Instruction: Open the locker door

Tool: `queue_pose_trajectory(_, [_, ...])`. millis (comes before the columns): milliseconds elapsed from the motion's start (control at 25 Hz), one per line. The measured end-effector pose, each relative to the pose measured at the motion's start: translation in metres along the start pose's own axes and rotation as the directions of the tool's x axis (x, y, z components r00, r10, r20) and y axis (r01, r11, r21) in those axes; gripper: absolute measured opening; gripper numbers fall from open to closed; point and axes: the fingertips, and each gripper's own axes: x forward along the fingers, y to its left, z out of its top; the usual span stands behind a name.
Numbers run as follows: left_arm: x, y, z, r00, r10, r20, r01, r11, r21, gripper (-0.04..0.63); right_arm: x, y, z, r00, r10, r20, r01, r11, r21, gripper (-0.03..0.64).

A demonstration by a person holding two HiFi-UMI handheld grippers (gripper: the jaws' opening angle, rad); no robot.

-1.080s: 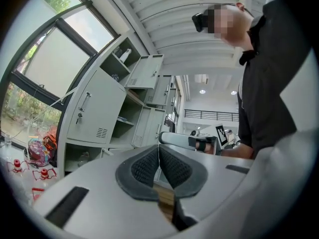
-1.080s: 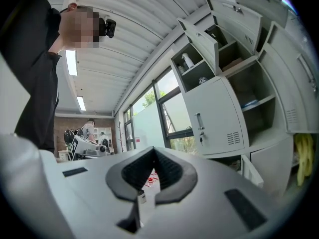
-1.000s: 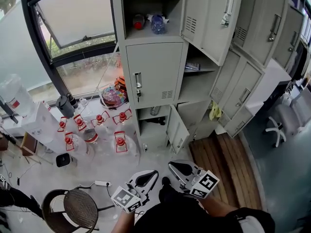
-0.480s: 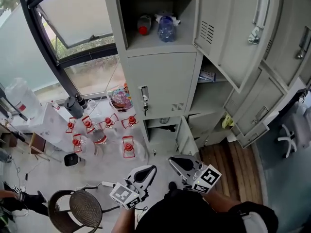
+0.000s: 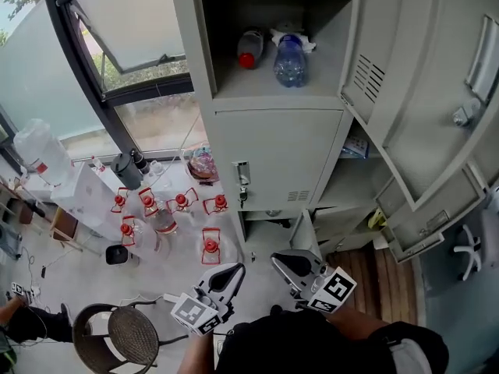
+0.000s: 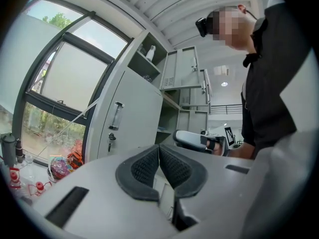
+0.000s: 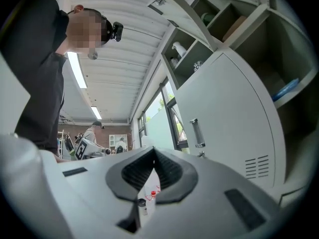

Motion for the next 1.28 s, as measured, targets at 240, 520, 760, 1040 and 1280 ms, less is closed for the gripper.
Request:
queue_pose_trajectory(240, [0.017, 0.041, 0.013, 1.000, 0.028, -0.001, -0.028, 1.000, 0.015, 0.017, 0.029, -0.038, 0.011, 0.998, 0.001, 0.067, -0.001, 1.000, -0.005, 0.012])
queue_pose_trajectory(520, [0.025, 0.113, 0.016, 1.000, 0.001, -0.002, -0.001, 1.000, 0.012, 0.017, 0.081, -0.064, 0.029, 0.991, -0.007, 0.136, 0.015, 0.998, -0.059, 0.015])
queue_pose_trajectory(760, [0.041, 0.160, 0.041, 0.996, -0.088, 0.024, 0.087, 0.995, 0.041, 0.017, 0.116, -0.085, 0.036, 0.985, -0.093, 0.144, 0.110, 0.988, -0.111, 0.028])
queue_pose_trajectory(1040, [0.059, 0.184, 0.041, 0.982, -0.189, 0.012, 0.188, 0.981, 0.039, 0.017, 0.137, -0.102, 0.032, 0.975, -0.187, 0.119, 0.205, 0.966, -0.158, 0.071])
queue_pose_trajectory(1280, [0.061, 0.195, 0.034, 0.972, -0.236, 0.010, 0.236, 0.971, 0.030, 0.017, 0.151, -0.108, 0.024, 0.970, -0.225, 0.091, 0.238, 0.953, -0.188, 0.107])
